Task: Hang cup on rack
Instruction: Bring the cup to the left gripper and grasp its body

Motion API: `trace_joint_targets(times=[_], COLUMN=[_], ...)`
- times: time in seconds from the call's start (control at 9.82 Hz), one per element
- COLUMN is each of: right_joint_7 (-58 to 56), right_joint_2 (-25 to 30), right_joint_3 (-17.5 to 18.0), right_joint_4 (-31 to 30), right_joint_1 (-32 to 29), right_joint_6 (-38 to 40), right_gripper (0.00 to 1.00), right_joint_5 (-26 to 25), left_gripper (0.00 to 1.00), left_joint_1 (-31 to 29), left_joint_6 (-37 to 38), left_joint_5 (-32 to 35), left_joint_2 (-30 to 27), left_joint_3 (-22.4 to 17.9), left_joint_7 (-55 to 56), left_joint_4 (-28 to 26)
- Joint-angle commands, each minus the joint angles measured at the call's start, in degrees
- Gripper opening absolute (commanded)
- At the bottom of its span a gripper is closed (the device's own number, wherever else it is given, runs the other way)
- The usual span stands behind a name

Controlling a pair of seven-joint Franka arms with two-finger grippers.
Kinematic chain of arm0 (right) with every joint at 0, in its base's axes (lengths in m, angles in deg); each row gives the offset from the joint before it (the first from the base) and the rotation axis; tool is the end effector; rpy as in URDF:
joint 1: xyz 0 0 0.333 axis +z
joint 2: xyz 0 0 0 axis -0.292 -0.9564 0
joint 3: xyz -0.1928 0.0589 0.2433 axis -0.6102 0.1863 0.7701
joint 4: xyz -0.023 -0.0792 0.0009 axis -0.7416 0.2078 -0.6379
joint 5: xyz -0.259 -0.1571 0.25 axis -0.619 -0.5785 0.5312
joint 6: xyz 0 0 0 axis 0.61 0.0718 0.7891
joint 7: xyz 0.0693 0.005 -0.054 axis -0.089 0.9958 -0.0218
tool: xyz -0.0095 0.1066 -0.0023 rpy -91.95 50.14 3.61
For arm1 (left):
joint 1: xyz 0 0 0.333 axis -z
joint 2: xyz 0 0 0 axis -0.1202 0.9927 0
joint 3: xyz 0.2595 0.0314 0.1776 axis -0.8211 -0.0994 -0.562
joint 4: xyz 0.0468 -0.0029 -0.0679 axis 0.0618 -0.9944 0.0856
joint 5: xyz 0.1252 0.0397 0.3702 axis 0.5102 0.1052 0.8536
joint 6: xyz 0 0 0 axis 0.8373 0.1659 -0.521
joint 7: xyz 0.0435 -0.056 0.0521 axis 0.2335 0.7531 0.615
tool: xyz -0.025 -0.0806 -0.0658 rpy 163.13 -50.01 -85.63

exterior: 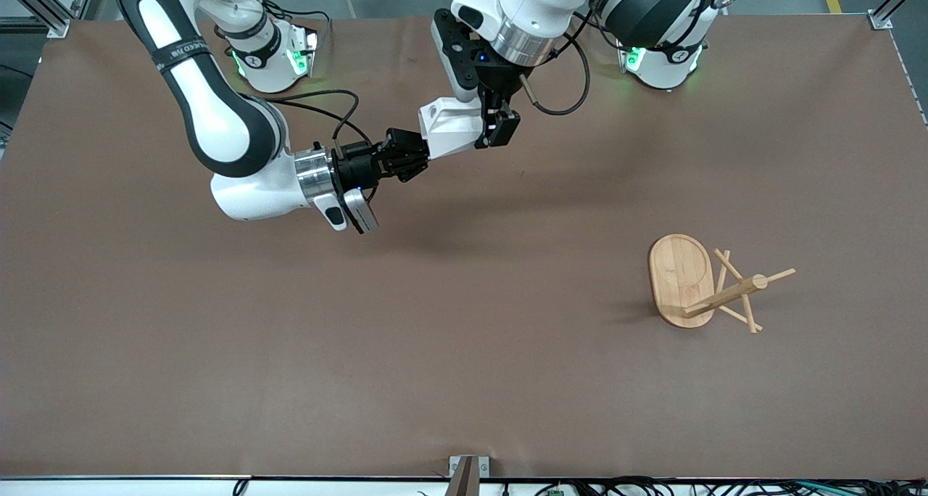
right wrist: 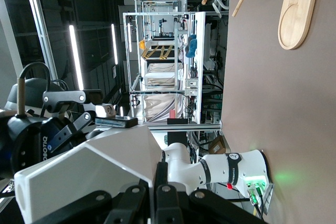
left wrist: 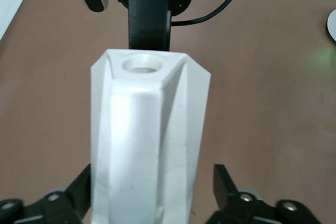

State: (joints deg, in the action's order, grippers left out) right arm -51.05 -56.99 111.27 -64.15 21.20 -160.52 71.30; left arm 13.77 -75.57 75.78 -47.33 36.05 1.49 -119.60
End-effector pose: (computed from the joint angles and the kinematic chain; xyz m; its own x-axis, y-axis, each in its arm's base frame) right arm 0.5155 0.3348 0.3893 0.9664 0.2568 0.0099 0.0116 -0.0049 -0.9999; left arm 0.4288 -0.4569 0.5684 0.2949 -0.8886 0.3513 -0.9525 -0.3026 0.0341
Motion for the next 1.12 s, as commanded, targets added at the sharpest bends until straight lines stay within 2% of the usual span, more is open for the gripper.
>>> trace_joint_targets(times=[0.0,0.1,0.2,0.31,0.41,0.51,0.92,1.02], right_joint_7=[1.41,1.77,1.77,1.77,1.86,2.81,3.88,3.79], right_joint_2=[-0.49,-0.49,-0.49,-0.49,-0.49,-0.41,0.29,0.64], right_joint_3=[1.95,2.58,2.58,2.58,2.58,2.58,1.53,-0.65], right_joint_4=[1.35,1.7,1.7,1.7,1.7,1.7,3.63,3.64], right_joint_1=[-0.09,-0.18,-0.1,-0.09,-0.36,-0.53,-2.46,-2.47], right_joint_6=[-2.67,-3.81,-4.17,-4.17,-4.09,-4.0,-4.35,-4.35], right_gripper=[0.01,0.01,0.01,0.01,0.3,0.99,1.0,1.0], right_joint_5=[2.84,3.63,4.07,4.08,4.08,4.08,3.55,3.03], left_gripper=[0.21,0.05,0.0,0.0,0.0,0.0,0.0,0.0], left_joint_1=[0.43,0.43,0.17,-0.18,-0.53,-0.8,-1.93,-2.03], left_joint_6=[-0.38,-0.38,-0.47,-0.38,-0.38,-0.47,-0.38,-0.38], left_joint_5=[0.84,0.92,0.93,0.93,0.93,0.93,2.75,2.94], left_joint_2=[1.28,1.28,1.19,1.11,1.02,1.02,1.28,1.37], left_joint_3=[0.72,0.72,0.72,0.72,0.64,0.55,0.11,0.11], left_joint_7=[-0.9,-0.81,-0.81,-0.81,-0.81,-0.81,-0.2,-0.02], left_joint_4=[-1.61,-1.61,-1.52,-1.52,-1.52,-1.34,-1.43,-1.52])
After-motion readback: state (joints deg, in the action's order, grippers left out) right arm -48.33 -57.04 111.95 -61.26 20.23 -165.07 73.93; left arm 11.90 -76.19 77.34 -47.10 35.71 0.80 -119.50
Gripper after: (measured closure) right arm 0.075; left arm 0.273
